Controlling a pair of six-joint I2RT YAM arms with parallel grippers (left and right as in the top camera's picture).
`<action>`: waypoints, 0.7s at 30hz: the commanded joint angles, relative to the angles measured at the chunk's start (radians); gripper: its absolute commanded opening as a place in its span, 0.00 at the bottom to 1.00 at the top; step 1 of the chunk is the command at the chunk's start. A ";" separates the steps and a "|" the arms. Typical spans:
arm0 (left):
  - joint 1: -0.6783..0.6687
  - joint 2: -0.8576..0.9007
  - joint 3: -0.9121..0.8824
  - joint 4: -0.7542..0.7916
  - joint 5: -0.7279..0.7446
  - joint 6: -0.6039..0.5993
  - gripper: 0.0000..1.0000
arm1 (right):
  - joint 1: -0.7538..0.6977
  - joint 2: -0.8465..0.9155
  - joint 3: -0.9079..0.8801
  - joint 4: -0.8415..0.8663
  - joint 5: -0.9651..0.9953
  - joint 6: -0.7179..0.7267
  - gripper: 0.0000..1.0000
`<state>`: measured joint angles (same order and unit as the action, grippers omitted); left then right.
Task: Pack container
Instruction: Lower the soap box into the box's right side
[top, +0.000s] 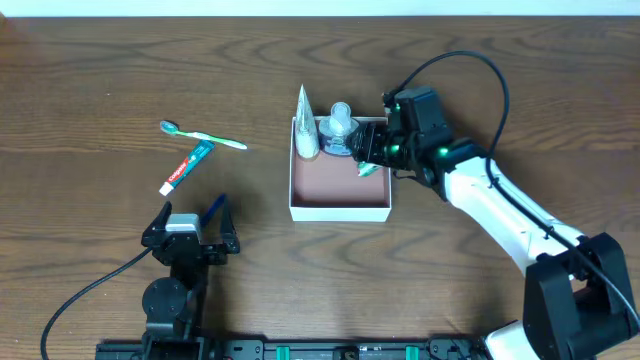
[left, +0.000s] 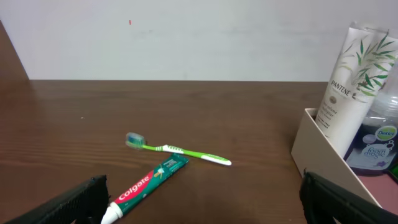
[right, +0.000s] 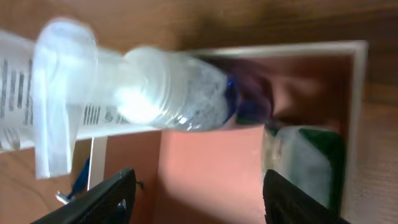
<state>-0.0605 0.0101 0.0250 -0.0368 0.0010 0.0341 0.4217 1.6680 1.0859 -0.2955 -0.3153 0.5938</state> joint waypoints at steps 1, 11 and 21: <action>0.005 -0.005 -0.021 -0.037 -0.009 0.014 0.98 | 0.039 0.005 0.015 -0.018 0.034 -0.056 0.66; 0.005 -0.005 -0.021 -0.037 -0.009 0.014 0.98 | 0.119 0.005 0.019 -0.067 0.253 -0.211 0.70; 0.005 -0.005 -0.021 -0.037 -0.009 0.014 0.98 | 0.121 0.005 0.056 -0.085 0.372 -0.292 0.71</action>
<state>-0.0605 0.0101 0.0250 -0.0368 0.0010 0.0341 0.5343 1.6680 1.1030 -0.3744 -0.0132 0.3496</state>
